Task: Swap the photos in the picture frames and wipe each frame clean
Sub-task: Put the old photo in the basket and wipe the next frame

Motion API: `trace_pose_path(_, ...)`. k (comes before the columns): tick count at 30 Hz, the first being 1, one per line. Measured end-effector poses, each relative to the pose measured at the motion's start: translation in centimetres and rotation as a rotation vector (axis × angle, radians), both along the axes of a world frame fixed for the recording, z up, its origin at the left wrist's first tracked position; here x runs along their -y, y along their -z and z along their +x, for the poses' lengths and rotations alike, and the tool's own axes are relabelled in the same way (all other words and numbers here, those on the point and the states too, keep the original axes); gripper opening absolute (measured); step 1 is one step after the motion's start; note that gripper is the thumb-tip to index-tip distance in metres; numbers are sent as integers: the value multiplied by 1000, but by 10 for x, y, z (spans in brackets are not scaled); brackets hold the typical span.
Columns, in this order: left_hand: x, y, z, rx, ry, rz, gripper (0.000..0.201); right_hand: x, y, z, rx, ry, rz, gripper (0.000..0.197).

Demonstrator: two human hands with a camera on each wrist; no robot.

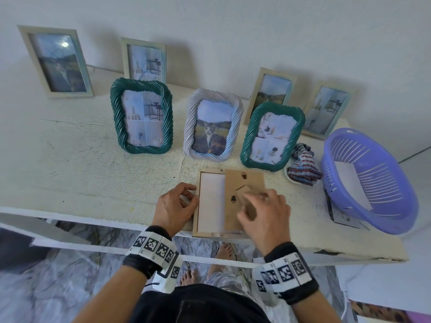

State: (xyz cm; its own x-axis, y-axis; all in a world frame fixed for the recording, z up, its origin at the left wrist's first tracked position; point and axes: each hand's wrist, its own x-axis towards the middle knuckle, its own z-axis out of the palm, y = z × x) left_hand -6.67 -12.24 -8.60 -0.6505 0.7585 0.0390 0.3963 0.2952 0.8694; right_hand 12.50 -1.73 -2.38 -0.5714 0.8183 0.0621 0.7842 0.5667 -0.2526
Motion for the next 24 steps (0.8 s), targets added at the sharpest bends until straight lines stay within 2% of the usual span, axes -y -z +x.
trace_pose_path(4, 0, -1, 0, -13, 5, -7, 14, -18, 8, 42, -33, 114, -23, 33)
trace_pose_path(9, 0, 0, -1, -1, 14, -17, 15, -21, 22, 63, 125, 155, -137, 37)
trace_pose_path(13, 0, 0, -1, -6, 11, -17, 14, -11, 21, 43, -39, 97, -70, 32)
trace_pose_path(16, 0, 0, 0, -8, 9, -13, 15, -1, 19, 13, -101, -34, -191, 52)
trace_pose_path(20, 1, 0, 0, -14, 12, 1, 16, 3, 14, -20, 138, -202, -304, 90)
trace_pose_path(24, 1, -2, 1, -15, 1, -3, 15, 1, 20, -36, 266, -233, -350, 110)
